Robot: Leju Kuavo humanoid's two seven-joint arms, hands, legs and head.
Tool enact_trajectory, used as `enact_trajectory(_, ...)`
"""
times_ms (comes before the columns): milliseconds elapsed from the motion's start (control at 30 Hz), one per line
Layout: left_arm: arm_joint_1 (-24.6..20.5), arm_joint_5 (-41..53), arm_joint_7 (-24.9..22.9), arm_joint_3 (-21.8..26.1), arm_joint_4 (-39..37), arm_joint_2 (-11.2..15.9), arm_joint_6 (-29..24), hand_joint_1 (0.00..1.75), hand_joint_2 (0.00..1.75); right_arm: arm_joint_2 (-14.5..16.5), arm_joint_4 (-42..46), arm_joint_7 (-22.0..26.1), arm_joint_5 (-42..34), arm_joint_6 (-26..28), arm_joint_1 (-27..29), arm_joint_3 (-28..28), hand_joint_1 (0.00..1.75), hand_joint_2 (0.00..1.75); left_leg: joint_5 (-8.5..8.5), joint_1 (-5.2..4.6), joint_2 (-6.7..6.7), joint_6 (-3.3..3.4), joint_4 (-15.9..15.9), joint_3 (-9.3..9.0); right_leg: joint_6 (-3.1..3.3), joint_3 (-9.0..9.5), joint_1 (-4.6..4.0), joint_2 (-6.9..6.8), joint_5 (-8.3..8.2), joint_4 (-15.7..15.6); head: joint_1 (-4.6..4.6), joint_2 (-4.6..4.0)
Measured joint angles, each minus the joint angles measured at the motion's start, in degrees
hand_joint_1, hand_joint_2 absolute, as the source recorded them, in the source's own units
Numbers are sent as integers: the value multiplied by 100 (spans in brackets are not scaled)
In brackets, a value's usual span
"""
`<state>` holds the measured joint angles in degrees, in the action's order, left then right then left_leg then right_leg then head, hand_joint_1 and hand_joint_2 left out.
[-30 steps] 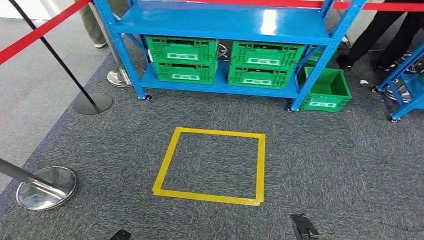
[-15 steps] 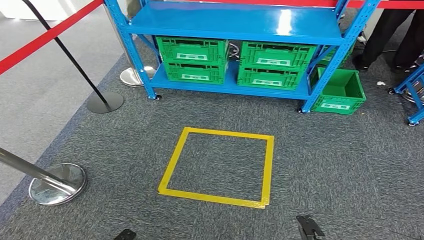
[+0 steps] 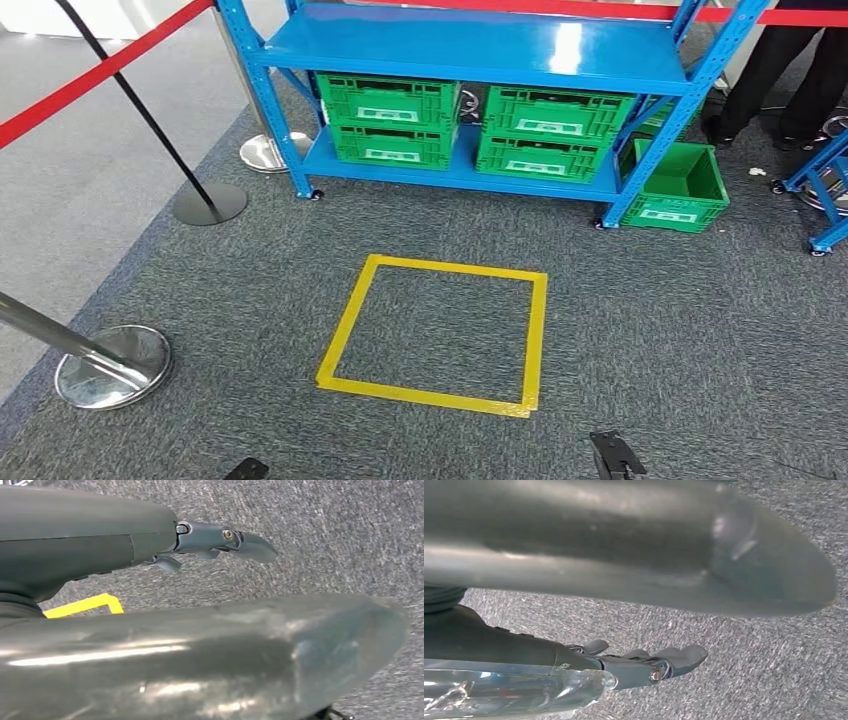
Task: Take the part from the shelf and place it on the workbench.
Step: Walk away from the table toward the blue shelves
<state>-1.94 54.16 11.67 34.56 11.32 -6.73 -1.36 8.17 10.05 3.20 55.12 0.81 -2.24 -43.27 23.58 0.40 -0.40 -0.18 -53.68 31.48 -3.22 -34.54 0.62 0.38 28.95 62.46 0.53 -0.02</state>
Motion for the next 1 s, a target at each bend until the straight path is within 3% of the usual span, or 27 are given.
enact_trajectory(67,0,1,0,0,0,-4,5,0,0,1,-1,1,1,2,4,-1,0,0,7,6,35,8,0,-3,-44,-371,8,-4,355,772,16,-1)
enact_trajectory(100,1,2,0,0,0,-8,7,0,0,0,-2,2,1,3,12,-1,0,0,12,8,50,5,-2,-7,-63,-504,14,-4,423,1035,17,-1)
enact_trajectory(133,1,2,0,0,0,-11,9,0,0,-2,-2,3,1,5,19,-3,0,0,19,13,63,-4,-5,-13,-78,-537,18,-7,378,1082,18,-1)
enact_trajectory(167,2,2,0,0,0,-14,9,0,0,-4,-2,4,1,9,24,-5,0,0,29,21,75,-20,-9,-24,-92,-468,24,-16,238,922,17,0)
enact_trajectory(200,1,2,0,0,0,-19,10,0,0,-10,-1,7,1,13,23,-7,0,0,47,37,86,-47,-22,-40,-109,-279,34,-48,17,541,17,0)
enact_trajectory(267,0,2,0,1,0,-15,10,0,0,-7,-1,15,1,19,4,-9,0,0,91,47,100,-123,-67,-60,-113,100,40,-96,-265,-199,26,0)
enact_trajectory(333,-2,3,0,1,0,-3,9,0,0,9,-3,27,3,16,-8,-10,0,0,113,26,103,-160,-109,-52,-38,240,44,-87,-315,-476,22,-1)
enact_trajectory(400,1,7,0,0,0,3,9,0,0,15,-4,34,7,14,-1,-13,0,0,100,10,103,-55,-117,-38,32,227,47,-63,-334,-476,3,-1)
enact_trajectory(467,2,14,0,0,0,5,9,0,0,15,-4,34,8,11,-1,-18,0,0,82,5,102,79,-112,-33,54,212,32,-52,-338,-474,-3,0)
enact_trajectory(533,-3,19,0,0,0,4,8,0,0,15,-4,33,9,4,-2,-20,0,0,69,7,102,106,-99,-31,95,204,12,-45,-334,-473,-3,0)
enact_trajectory(600,-4,20,0,1,0,3,7,0,0,15,-3,32,10,2,-4,-21,0,0,55,19,103,24,-77,-32,126,196,-7,-46,-331,-470,-2,-1)
enact_trajectory(700,-3,25,0,1,0,0,7,0,0,13,-2,27,13,2,-13,-26,0,0,43,49,103,-239,-42,-29,149,176,-25,-52,-334,-461,1,-1)
enact_trajectory(733,-2,29,0,0,0,-1,7,0,0,13,-2,24,14,2,-14,-28,0,0,42,54,103,-289,-37,-28,152,172,-26,-53,-335,-459,2,-1)
enact_trajectory(767,-2,33,0,0,0,-2,7,0,0,13,-2,21,15,2,-14,-30,0,0,41,56,103,-311,-35,-26,153,170,-27,-54,-336,-459,3,-1)
enact_trajectory(1000,0,36,0,2,0,-4,7,0,0,13,-2,13,23,3,-14,-37,0,0,45,52,103,-306,-36,-23,151,174,-22,-54,-341,-465,4,-1)
